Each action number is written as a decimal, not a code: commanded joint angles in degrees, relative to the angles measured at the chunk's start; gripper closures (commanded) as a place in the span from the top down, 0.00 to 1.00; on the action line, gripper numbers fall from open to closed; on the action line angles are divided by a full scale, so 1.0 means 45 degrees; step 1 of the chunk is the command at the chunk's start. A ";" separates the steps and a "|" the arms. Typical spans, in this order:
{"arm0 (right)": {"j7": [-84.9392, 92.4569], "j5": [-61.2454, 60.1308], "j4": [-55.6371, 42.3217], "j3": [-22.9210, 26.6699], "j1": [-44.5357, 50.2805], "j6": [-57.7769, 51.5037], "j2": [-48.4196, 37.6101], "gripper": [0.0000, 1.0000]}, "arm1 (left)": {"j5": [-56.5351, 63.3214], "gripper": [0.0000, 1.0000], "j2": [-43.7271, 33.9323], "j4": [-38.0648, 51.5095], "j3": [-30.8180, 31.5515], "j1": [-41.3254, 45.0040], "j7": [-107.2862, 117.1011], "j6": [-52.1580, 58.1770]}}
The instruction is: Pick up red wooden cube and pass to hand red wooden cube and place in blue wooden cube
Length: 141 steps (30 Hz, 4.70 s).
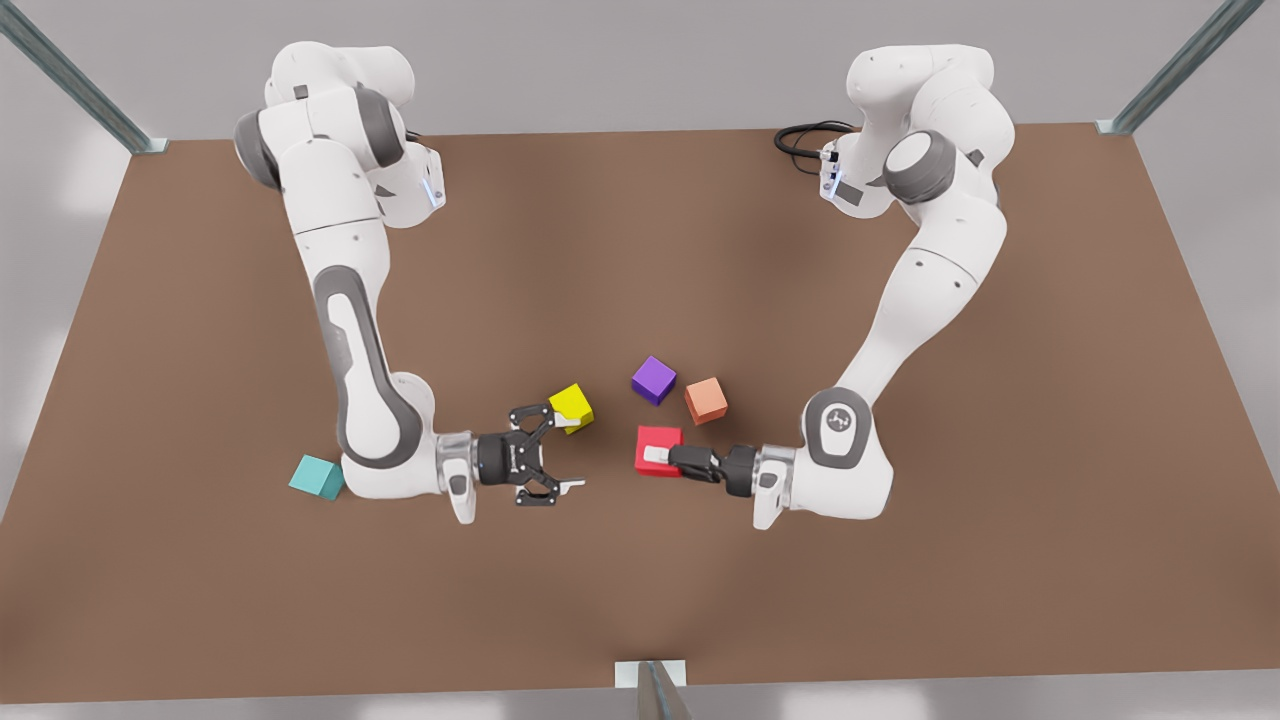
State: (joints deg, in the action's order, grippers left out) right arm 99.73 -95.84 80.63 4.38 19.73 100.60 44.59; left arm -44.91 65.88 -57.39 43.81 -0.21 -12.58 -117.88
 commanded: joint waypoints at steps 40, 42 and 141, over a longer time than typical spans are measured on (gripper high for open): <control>0.2779 -0.0557 -0.1414 -0.1677 0.0264 0.3152 0.1126 1.00 | -0.1074 0.60 -0.0031 -0.0019 0.0050 0.0613 -0.0877 -0.1598; 0.2779 -0.0557 -0.1414 -0.1775 0.0264 0.3171 0.1126 1.00 | -0.1074 0.60 -0.0031 -0.0019 0.0050 0.0613 -0.0877 -0.1598; -2.0243 2.1259 0.0481 -0.0954 -0.3837 -0.1360 -0.3542 1.00 | 1.0196 1.00 -1.1125 -0.5996 -0.8837 0.1121 0.3010 0.7817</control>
State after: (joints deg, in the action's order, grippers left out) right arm 54.04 0.72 83.38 0.06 2.19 108.35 28.57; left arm 0.95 15.88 -84.40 4.03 4.84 0.47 -82.87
